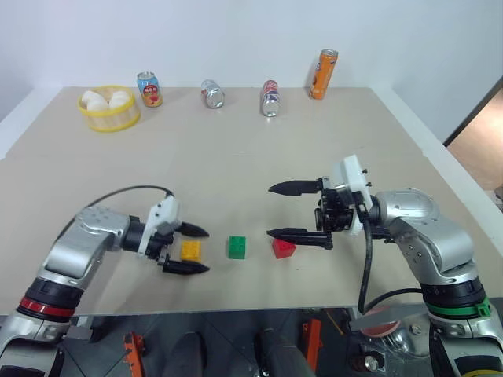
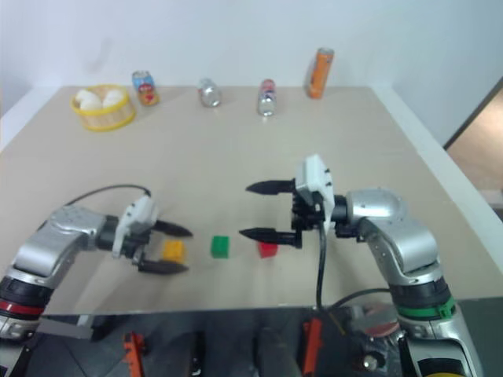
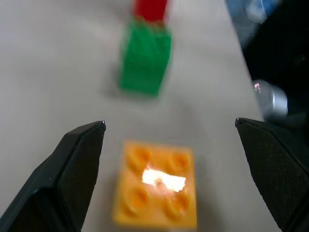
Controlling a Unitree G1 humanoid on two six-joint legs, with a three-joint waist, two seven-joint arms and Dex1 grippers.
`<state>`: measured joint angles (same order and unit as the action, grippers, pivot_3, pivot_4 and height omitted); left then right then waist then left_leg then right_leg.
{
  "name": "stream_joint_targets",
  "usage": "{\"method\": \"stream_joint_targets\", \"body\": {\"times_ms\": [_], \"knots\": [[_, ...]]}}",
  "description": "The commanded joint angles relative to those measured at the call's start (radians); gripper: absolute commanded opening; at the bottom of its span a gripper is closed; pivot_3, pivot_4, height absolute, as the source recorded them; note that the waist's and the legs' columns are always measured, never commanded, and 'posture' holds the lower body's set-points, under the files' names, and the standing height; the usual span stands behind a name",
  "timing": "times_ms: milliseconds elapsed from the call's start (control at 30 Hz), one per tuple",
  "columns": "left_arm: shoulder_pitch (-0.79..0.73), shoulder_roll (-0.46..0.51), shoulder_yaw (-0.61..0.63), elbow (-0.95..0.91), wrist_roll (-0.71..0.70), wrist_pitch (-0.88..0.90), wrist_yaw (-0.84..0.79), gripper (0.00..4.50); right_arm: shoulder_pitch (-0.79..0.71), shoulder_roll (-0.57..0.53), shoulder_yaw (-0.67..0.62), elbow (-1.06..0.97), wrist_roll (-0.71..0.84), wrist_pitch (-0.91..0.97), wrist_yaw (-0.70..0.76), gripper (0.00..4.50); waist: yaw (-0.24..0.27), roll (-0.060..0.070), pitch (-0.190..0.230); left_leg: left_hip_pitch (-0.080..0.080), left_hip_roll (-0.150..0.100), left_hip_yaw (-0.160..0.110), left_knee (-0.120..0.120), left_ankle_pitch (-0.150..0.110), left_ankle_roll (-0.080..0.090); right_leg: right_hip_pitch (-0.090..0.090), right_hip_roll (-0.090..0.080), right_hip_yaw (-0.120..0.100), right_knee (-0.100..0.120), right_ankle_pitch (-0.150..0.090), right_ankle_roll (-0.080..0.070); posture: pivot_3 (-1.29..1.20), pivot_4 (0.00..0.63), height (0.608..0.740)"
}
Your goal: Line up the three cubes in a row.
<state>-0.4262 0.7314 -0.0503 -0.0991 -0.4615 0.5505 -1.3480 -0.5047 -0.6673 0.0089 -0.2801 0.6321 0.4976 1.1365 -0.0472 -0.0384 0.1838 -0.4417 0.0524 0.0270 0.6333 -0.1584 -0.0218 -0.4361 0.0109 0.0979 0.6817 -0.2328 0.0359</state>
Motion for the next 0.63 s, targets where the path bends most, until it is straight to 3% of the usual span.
{"method": "stream_joint_targets", "body": {"times_ms": [33, 167, 300, 500, 633], "knots": [[-0.052, -0.001, 0.239, -0.113, -0.195, 0.167, 0.169, 4.46, 0.026, -0.023, -0.131, -0.029, 0.07, 0.035, -0.06, 4.5, 0.001, 0.0, 0.0, -0.001, 0.0, -0.001, 0.0, 0.0, 0.0, 0.0, 0.0, -0.001, 0.0, 0.0, 0.001, 0.0, 0.15, 0.74], [-0.005, -0.012, 0.437, -0.179, -0.198, 0.205, 0.43, 4.46, 0.112, -0.058, -0.231, -0.019, 0.062, 0.07, -0.144, 4.5, 0.0, 0.0, 0.0, 0.0, 0.0, -0.002, -0.002, -0.003, -0.001, 0.0, 0.0, -0.001, 0.0, 0.0, 0.007, 0.0, 0.15, 0.74], [0.18, -0.035, 0.56, -0.218, -0.15, 0.15, 0.552, 4.46, 0.249, -0.069, -0.292, -0.01, 0.028, 0.064, -0.203, 4.5, -0.004, 0.0, 0.0, 0.005, -0.001, 0.0, -0.007, -0.005, -0.002, 0.002, 0.0, 0.002, -0.001, -0.003, 0.006, 0.0, 0.15, 0.74], [0.308, -0.055, 0.619, -0.254, -0.159, 0.101, 0.626, 4.46, 0.307, -0.053, -0.349, -0.003, 0.044, 0.064, -0.27, 4.5, -0.001, -0.001, 0.0, 0.004, 0.0, 0.0, -0.006, -0.004, -0.002, 0.001, 0.001, 0.001, 0.0, -0.004, 0.0, 0.0, 0.15, 0.74], [0.335, -0.038, 0.621, -0.275, -0.198, 0.12, 0.619, 4.46, 0.327, -0.051, -0.318, 0.005, 0.013, 0.043, -0.269, 4.5, -0.001, -0.001, 0.0, 0.004, -0.001, 0.0, 0.0, -0.004, -0.003, 0.002, 0.0, 0.002, -0.001, -0.003, -0.001, 0.0, 0.15, 0.74]]}}
